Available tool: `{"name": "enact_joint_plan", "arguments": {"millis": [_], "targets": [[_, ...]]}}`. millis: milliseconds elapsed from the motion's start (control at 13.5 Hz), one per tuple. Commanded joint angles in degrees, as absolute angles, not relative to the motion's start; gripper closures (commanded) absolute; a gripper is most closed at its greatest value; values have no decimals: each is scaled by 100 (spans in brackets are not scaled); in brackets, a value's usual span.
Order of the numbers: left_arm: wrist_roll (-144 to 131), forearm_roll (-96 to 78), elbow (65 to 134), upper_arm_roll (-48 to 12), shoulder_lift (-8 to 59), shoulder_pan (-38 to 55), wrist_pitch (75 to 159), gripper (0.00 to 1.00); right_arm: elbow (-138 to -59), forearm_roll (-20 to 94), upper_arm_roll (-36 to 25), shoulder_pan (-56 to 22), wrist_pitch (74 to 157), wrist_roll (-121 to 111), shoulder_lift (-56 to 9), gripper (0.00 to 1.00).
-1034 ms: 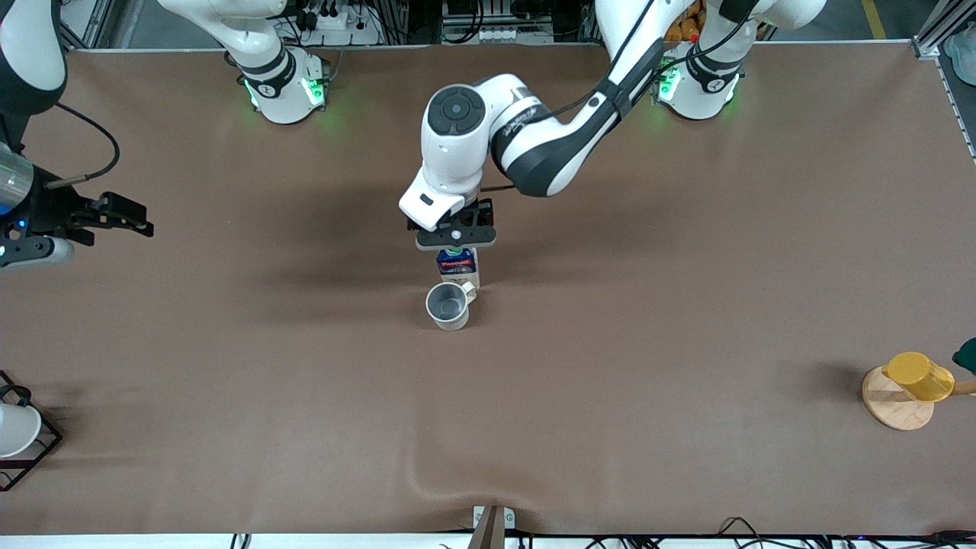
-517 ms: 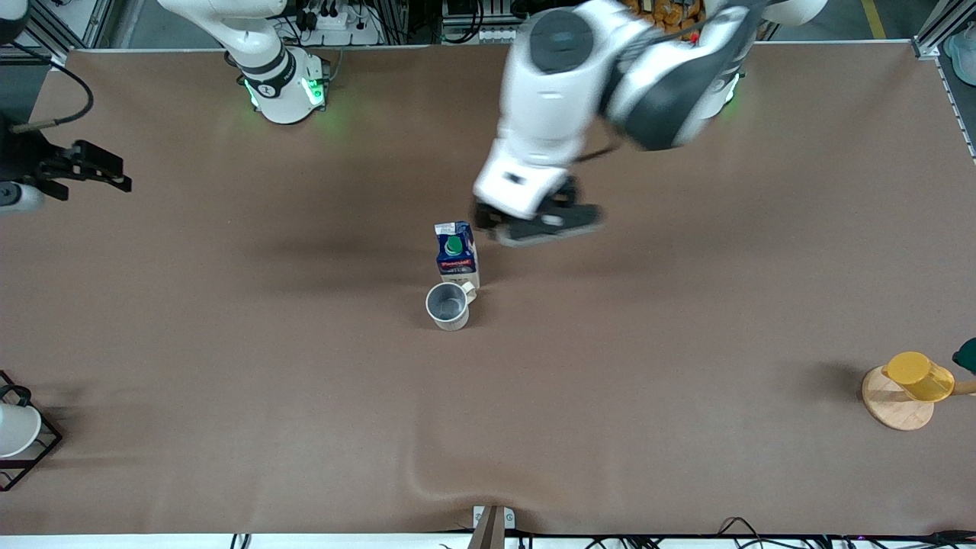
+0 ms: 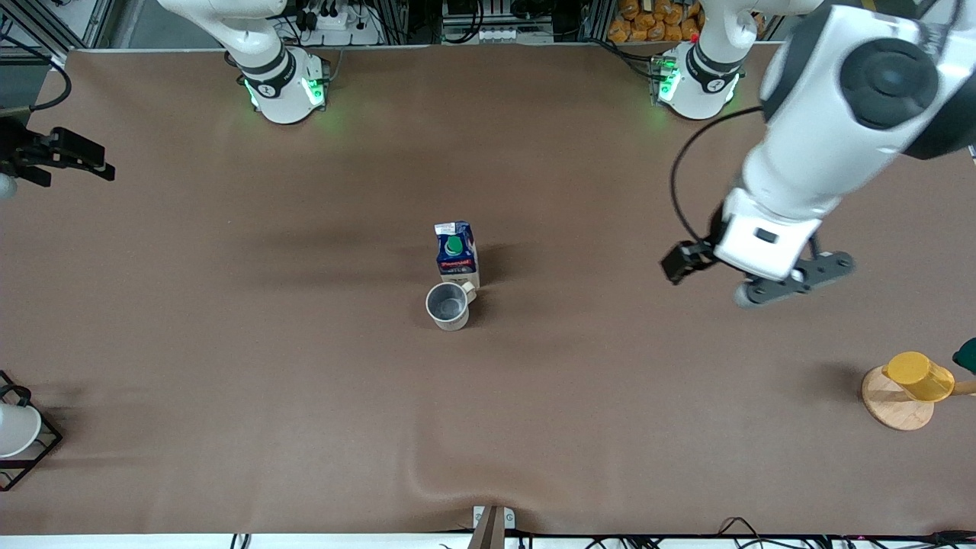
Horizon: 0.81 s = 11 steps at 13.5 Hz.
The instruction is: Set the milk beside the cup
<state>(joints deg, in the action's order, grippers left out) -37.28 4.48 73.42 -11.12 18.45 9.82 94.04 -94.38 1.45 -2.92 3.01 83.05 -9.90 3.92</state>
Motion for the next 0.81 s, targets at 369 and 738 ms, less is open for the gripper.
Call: {"name": "enact_joint_plan", "arguments": {"millis": [369, 738], "targets": [[-1673, -218, 8399, -785, 758, -70, 9016, 0, -9396, 123, -281, 308, 8218, -896, 422, 0], [-1205, -176, 9650, -712, -219, -97, 9544, 0, -9404, 114, -281, 308, 8218, -905, 422, 0]]}}
